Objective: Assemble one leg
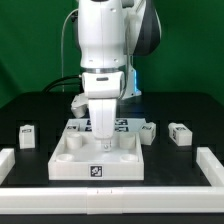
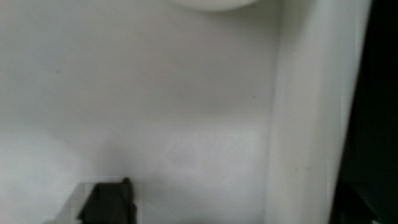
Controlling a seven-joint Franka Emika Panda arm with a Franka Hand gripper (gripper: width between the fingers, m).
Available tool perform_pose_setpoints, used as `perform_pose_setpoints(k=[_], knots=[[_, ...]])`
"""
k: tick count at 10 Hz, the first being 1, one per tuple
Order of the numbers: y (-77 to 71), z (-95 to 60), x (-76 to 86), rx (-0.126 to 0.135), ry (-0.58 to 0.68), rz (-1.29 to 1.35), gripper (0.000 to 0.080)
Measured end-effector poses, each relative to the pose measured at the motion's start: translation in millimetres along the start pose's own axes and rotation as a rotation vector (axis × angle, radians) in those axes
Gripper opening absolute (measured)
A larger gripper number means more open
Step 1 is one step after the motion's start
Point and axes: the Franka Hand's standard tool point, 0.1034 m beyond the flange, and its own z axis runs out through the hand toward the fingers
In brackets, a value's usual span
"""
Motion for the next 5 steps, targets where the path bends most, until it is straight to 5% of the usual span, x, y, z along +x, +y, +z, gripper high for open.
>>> perform_pose_setpoints(k=[1, 3, 5], knots=[[-0.1, 0.1, 0.0, 0.000, 0.000, 0.000, 0.0419], [-0.4, 0.3, -0.1, 0.001, 0.000, 0.000, 0.0092], [0.3, 0.0, -0.5, -0.002, 0.000, 0.001, 0.0057]])
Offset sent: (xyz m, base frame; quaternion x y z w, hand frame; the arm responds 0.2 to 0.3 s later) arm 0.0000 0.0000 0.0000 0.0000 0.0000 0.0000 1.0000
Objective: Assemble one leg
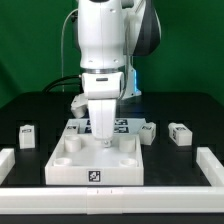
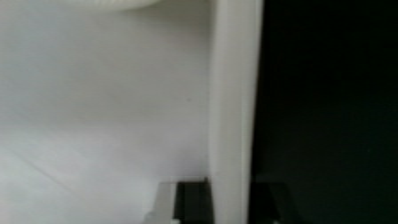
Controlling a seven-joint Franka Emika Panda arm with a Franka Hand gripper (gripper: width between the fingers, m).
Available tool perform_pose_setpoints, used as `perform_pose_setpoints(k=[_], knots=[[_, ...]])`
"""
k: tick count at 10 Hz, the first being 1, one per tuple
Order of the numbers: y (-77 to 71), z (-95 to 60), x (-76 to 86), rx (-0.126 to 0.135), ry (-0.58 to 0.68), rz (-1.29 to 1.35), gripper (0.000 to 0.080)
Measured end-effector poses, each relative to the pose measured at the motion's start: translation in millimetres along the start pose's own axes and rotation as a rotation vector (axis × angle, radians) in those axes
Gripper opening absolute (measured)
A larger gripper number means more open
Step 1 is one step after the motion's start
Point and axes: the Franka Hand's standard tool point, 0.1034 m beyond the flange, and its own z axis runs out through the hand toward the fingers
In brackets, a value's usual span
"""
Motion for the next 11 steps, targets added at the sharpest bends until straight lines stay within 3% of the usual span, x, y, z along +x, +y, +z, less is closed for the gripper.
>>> perform_pose_setpoints(k=[5, 11], knots=[[0.4, 0.0, 1.7, 0.002, 0.001, 0.000, 0.0057], [27.1, 0.5, 73.4, -0.001, 0.029, -0.022, 0.0058]])
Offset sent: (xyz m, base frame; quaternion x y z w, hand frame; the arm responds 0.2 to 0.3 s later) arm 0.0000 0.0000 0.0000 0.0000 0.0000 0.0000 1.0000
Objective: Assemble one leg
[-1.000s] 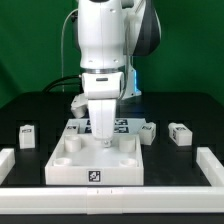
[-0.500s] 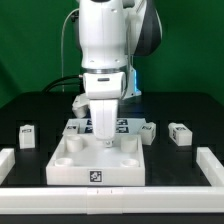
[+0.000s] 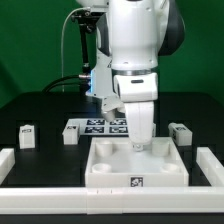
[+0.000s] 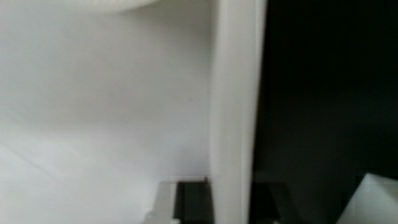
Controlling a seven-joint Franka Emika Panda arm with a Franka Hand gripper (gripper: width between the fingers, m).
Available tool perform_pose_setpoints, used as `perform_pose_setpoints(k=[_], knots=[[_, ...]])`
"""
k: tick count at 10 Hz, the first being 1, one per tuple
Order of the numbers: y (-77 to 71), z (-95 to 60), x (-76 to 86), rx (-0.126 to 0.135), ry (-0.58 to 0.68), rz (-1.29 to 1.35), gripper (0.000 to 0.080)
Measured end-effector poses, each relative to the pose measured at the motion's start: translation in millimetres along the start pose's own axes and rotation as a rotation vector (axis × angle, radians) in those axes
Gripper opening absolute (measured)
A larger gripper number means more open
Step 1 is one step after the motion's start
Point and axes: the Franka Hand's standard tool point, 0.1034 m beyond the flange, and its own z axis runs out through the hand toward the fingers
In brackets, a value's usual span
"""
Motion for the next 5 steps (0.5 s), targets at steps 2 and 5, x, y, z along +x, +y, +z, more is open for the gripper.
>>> perform_pose_setpoints(k=[2, 5], knots=[[14.9, 1.5, 24.8, -0.002, 0.005, -0.014, 0.0058], [18.8, 2.5, 30.4, -0.014, 0.010, -0.002, 0.0058]])
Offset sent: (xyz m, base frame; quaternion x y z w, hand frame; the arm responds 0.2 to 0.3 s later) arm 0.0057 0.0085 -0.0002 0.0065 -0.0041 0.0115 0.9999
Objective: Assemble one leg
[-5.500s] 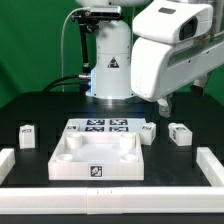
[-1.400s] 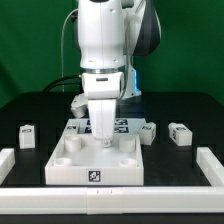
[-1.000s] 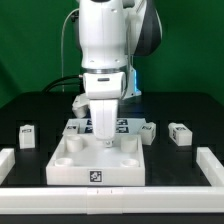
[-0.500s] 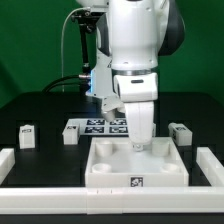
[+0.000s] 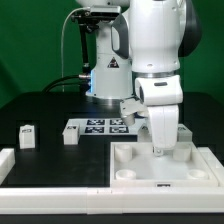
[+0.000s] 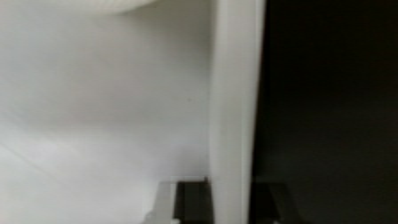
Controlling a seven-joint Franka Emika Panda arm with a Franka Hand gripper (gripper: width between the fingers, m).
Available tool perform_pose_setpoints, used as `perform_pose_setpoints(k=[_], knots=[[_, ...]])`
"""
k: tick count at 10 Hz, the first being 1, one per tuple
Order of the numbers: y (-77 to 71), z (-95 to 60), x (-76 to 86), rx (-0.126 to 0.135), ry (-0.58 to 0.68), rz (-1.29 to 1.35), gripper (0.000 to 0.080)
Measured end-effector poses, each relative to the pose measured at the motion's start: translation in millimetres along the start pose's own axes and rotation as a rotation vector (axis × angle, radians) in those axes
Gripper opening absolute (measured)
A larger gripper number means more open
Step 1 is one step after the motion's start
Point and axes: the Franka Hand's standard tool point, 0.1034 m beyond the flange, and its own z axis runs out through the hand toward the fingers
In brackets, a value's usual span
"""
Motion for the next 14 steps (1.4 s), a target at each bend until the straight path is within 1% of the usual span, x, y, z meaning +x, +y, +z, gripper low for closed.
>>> perform_pose_setpoints(k=[2, 3, 5, 6, 7, 8, 13, 14], knots=[[0.2, 0.0, -0.7, 0.000, 0.000, 0.001, 0.0058], [0.2, 0.0, -0.9, 0.000, 0.000, 0.002, 0.0249], [0.2, 0.0, -1.3, 0.000, 0.000, 0.003, 0.0523], [0.3, 0.0, -1.6, 0.000, 0.000, 0.003, 0.0523], [0.3, 0.0, -1.8, 0.000, -0.001, 0.004, 0.0623], [0.3, 0.0, -1.9, 0.000, -0.001, 0.004, 0.0641], [0.4, -0.8, -2.2, -0.002, -0.001, 0.005, 0.0649], [-2.2, -9.6, 0.1, -0.023, 0.000, 0.051, 0.0649]])
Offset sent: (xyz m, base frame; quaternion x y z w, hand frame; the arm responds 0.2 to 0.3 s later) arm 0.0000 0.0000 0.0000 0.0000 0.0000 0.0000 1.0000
